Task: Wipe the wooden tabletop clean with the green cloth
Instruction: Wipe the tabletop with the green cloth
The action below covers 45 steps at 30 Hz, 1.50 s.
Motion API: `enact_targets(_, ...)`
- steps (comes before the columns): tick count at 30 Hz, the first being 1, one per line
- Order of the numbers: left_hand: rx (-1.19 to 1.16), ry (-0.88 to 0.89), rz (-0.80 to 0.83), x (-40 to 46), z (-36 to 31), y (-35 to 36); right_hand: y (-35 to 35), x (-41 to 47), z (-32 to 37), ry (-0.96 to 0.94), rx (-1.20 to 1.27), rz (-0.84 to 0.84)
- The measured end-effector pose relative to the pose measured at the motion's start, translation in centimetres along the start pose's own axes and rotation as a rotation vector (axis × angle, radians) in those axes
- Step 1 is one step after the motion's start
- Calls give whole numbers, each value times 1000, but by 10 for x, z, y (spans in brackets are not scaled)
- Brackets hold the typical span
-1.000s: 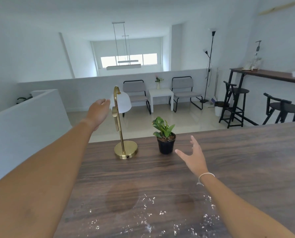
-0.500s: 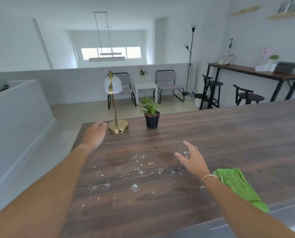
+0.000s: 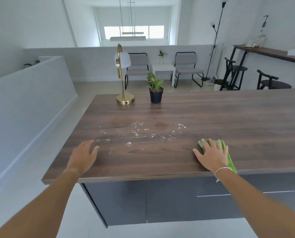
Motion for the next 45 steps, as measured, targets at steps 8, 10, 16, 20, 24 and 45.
enact_targets(8,172,-53,4,-5,31,2,9,3,-6,38,24,23)
enact_targets(10,216,-63,1,-3,31,3,0,15,-6,59,27,33)
enact_targets(16,318,-147,40,-7,72,16,44,50,91,-25,34,177)
enact_targets(20,306,-97,11,-5,59,15,42,14,167,-275,49,182)
enact_targets(24,296,-98,11,1,55,16,46,-43,181,-597,30,183)
enact_targets(45,306,-107,4,-2,57,16,49,-88,241,-943,153,258)
Point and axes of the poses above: each hand's wrist, its own x-axis towards the middle knuckle, its own y-axis out of the palm, z = x × y, the point moved 10 cm from there along x, towards the middle knuckle, and after that the axes turned 12 degrees about y, right-handed, at the moved point
